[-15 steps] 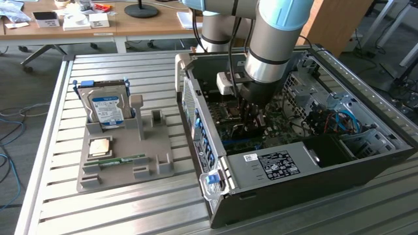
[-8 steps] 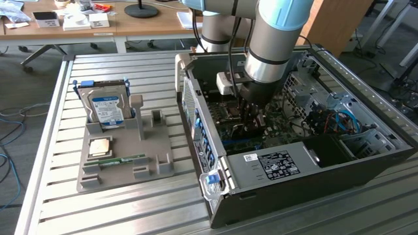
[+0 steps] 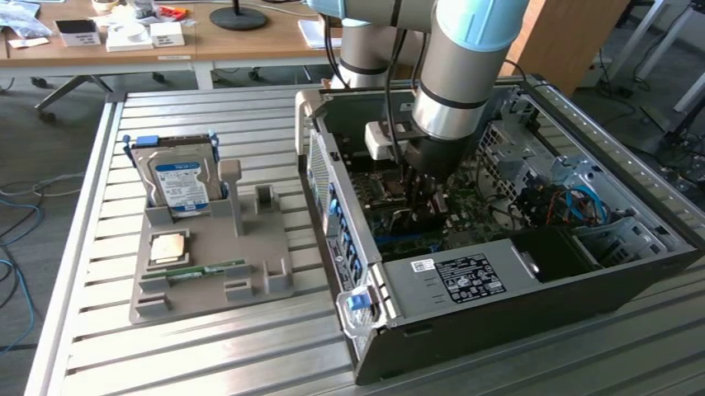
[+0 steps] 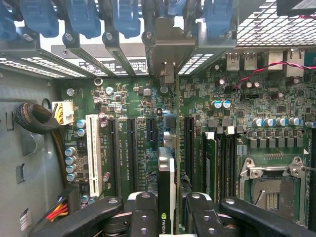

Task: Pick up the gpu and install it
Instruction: 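Insert the gpu into the slot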

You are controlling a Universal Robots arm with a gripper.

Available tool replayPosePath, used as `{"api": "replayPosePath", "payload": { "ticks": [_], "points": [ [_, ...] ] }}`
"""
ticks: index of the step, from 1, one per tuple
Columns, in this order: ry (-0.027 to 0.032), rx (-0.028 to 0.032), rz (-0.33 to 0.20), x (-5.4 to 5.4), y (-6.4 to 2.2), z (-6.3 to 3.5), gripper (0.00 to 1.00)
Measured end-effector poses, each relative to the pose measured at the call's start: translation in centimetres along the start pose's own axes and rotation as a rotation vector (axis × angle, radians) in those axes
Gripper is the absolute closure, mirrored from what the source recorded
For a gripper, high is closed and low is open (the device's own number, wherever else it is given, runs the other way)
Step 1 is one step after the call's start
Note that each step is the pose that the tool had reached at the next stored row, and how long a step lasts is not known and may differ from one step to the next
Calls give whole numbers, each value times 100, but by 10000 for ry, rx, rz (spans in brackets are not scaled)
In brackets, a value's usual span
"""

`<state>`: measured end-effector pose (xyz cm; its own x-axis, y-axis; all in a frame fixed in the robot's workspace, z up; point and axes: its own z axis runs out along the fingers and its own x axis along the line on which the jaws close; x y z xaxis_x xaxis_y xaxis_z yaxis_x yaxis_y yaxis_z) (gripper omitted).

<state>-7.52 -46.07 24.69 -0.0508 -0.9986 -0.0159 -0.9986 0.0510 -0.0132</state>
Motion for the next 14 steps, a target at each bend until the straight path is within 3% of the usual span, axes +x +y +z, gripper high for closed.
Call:
{"api": "replayPosePath", "payload": {
  "ticks": [14],
  "points": [
    [-1, 1, 0, 0, 0, 11, 73]
  ]
}}
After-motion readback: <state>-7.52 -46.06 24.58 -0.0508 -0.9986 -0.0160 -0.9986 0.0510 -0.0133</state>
